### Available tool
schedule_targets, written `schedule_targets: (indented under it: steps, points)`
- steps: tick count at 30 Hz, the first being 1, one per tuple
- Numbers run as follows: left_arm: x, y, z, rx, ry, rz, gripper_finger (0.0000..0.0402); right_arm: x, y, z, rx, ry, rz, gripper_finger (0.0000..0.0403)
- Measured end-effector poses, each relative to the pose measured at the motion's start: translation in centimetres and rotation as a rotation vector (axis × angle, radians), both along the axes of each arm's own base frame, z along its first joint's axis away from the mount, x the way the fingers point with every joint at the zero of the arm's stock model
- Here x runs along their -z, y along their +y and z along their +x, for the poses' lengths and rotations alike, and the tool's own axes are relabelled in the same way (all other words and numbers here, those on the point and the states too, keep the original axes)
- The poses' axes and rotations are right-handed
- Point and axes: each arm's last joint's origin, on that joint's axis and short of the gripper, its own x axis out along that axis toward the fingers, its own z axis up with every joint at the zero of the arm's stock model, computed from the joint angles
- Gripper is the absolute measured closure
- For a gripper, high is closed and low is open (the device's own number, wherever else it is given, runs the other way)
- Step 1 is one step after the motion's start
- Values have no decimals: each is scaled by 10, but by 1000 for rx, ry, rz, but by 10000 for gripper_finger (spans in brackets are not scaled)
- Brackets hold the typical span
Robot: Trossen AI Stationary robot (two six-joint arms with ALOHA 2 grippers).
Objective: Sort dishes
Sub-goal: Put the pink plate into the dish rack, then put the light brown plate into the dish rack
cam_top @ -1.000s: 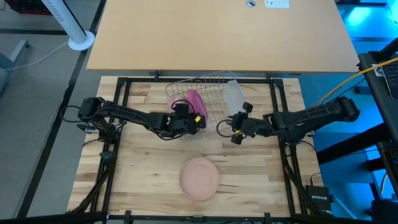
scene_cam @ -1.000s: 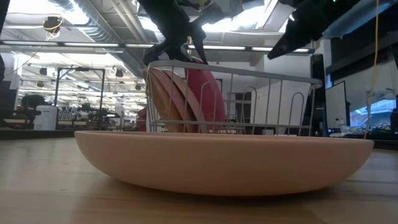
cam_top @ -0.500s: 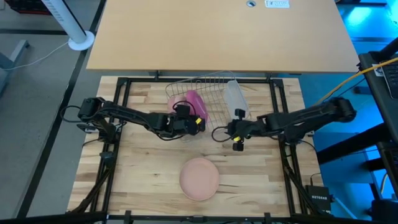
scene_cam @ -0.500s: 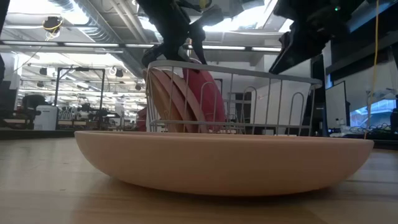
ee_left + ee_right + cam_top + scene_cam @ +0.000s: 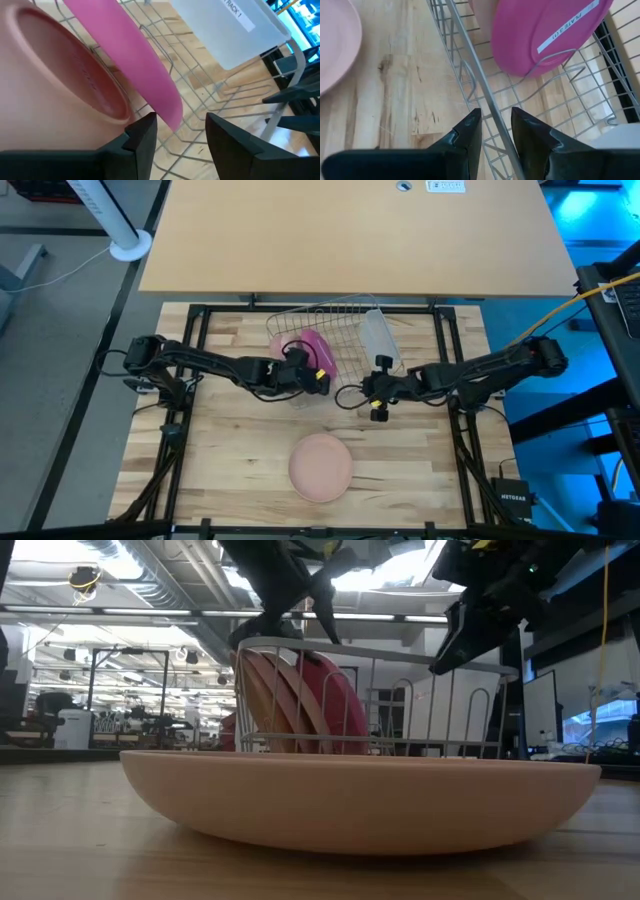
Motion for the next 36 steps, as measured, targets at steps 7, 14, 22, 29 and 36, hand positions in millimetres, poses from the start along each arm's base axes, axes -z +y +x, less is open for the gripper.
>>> schedule_targets:
  steps: [7, 14, 22, 29, 36]
  points:
    - [-28, 0, -20, 17, -29, 1, 256, 0, 0, 0, 6, -1, -8, 292]
    - [-58, -14, -45, 140, -61, -39, 257, 0, 0, 0, -6, 2, -20, 292]
    - [-82, -49, -70, 368, -82, 10, 257, -16, 1, 5, -38, -29, -27, 292]
    - [-84, -82, -83, 557, -37, 94, 257, -48, 29, 10, -188, -121, 80, 292]
    - [-69, -111, -86, 646, 3, 99, 257, -57, 70, 2, -318, -182, 128, 292]
